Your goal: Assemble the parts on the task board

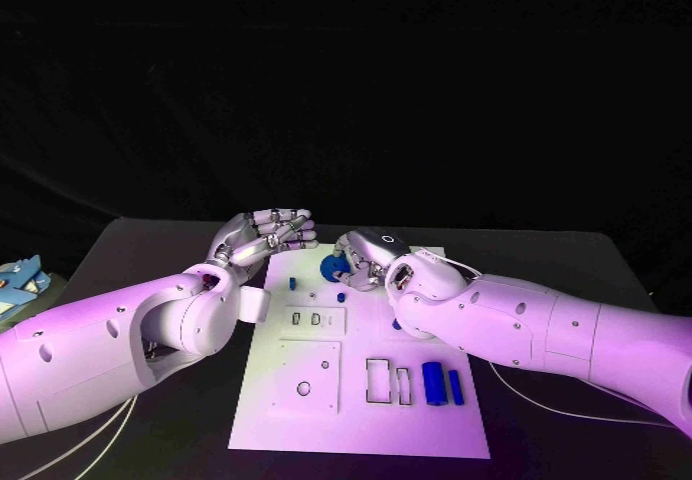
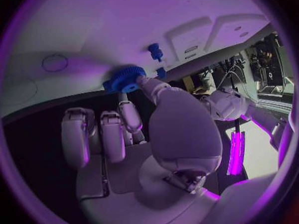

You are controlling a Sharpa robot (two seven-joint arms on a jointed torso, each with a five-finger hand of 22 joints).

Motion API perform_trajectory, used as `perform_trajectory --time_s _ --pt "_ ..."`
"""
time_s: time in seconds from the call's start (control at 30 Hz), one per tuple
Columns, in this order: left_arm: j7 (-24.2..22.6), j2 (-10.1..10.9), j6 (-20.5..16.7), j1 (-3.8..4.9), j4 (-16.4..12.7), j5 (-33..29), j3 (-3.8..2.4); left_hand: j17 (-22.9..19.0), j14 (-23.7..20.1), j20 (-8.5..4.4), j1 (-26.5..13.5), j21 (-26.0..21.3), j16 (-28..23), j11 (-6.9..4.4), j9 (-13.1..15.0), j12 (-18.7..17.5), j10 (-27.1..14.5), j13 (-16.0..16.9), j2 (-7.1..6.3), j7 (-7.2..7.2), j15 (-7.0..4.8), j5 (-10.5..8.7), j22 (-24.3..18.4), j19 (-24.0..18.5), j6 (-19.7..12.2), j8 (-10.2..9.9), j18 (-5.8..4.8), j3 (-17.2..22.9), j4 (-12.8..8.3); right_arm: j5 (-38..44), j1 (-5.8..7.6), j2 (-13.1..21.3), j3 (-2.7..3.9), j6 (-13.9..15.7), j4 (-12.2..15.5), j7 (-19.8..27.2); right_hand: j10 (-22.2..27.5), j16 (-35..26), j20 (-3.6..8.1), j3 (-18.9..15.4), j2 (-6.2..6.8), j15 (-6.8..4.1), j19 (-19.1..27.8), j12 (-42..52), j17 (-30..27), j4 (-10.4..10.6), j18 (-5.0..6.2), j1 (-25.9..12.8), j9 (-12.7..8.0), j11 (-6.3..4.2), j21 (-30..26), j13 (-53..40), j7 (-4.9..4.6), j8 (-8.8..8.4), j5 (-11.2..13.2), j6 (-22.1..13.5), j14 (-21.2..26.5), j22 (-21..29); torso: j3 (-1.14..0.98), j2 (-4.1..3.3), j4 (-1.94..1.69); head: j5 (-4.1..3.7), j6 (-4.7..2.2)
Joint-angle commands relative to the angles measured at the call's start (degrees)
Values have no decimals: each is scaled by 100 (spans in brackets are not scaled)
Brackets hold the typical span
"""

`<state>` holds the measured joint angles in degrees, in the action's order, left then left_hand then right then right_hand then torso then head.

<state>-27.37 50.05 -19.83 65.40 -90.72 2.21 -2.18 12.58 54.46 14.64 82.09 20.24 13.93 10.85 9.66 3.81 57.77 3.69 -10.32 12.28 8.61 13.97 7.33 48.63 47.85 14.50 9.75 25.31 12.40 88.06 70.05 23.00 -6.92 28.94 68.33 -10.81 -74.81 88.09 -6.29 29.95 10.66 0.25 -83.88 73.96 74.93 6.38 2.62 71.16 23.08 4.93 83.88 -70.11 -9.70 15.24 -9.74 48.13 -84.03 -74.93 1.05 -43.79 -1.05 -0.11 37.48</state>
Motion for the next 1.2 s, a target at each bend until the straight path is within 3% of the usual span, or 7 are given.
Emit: perform_trajectory --time_s 0.03,0.2,0.67,0.8,0.9,1.07,1.2 --pt "-18 -15 100 6 -3 -5 -4 7 -21 -1 -47 -38 -15 24 -10 -12 -13 3 0 192 1 -29 -8 -35 11 -24 68 39 -10 40 0 -6 2 -98 -15 -43 69 -5 -59 -95 106 64 25 -53 828 17 -32 -25 -52 20 -42 25 -39 -132 71 -170 -446 -715 -1 3 5 0 4" --pt "-15 -14 98 6 0 -5 -4 7 -21 -1 -47 -38 -15 24 -10 -12 -13 3 0 192 1 -29 -8 -35 11 -24 68 39 -10 -6 0 12 2 -144 -14 -25 113 -4 -97 -239 153 102 35 -67 829 99 -28 -126 -76 61 -58 39 -77 -260 98 -301 -445 -708 -6 2 5 -2 11" --pt "-11 -5 89 6 12 -5 -3 11 -26 4 -67 -41 -30 30 -13 -15 -24 2 -8 200 5 -31 -15 -36 3 -33 69 46 -20 -253 0 278 2 26 227 90 44 7 -116 -357 95 107 5 21 863 221 -36 -216 -45 56 -33 -59 -66 -268 -53 -189 -452 -750 -9 8 13 4 4" --pt "-12 10 91 5 13 -5 -3 11 -26 4 -67 -41 -30 30 -13 -15 -24 2 -8 200 5 -31 -15 -36 3 -33 69 46 -20 -636 8 694 20 351 610 363 7 7 -105 -341 38 91 -5 57 860 226 -38 -178 -23 38 -27 -98 -47 -248 -171 -102 -451 -762 -10 12 21 -16 -47" --pt "-14 29 88 5 8 -5 -3 12 -28 5 -73 -42 -34 32 -15 -15 -28 2 -10 203 7 -32 -17 -36 0 -36 69 48 -22 -1066 47 1075 40 415 911 696 9 6 -98 -307 5 85 1 56 860 191 -36 -109 -20 33 -34 -99 -46 -261 -211 -94 -451 -757 -10 18 33 -34 -57" --pt "-15 70 88 5 -6 -6 -2 13 -28 5 -75 -42 -36 32 -15 -15 -28 2 -9 201 7 -31 -18 -36 1 -36 69 50 -23 -1785 205 1798 58 -29 1307 1373 -37 27 -91 -281 39 81 -32 106 928 74 -48 17 -8 27 -2 -158 -42 -268 -245 -50 -467 -802 -32 41 84 -3 -62" --pt "-17 105 85 6 -21 -6 -2 13 -28 5 -75 -42 -36 32 -15 -15 -28 2 -9 201 7 -31 -18 -36 1 -36 69 50 -23 -2055 267 2243 61 -250 1450 1514 -19 27 -90 -306 111 81 -10 91 930 16 -41 47 -3 28 -25 -143 -41 -272 -247 -29 -467 -780 -40 57 121 -15 -57"
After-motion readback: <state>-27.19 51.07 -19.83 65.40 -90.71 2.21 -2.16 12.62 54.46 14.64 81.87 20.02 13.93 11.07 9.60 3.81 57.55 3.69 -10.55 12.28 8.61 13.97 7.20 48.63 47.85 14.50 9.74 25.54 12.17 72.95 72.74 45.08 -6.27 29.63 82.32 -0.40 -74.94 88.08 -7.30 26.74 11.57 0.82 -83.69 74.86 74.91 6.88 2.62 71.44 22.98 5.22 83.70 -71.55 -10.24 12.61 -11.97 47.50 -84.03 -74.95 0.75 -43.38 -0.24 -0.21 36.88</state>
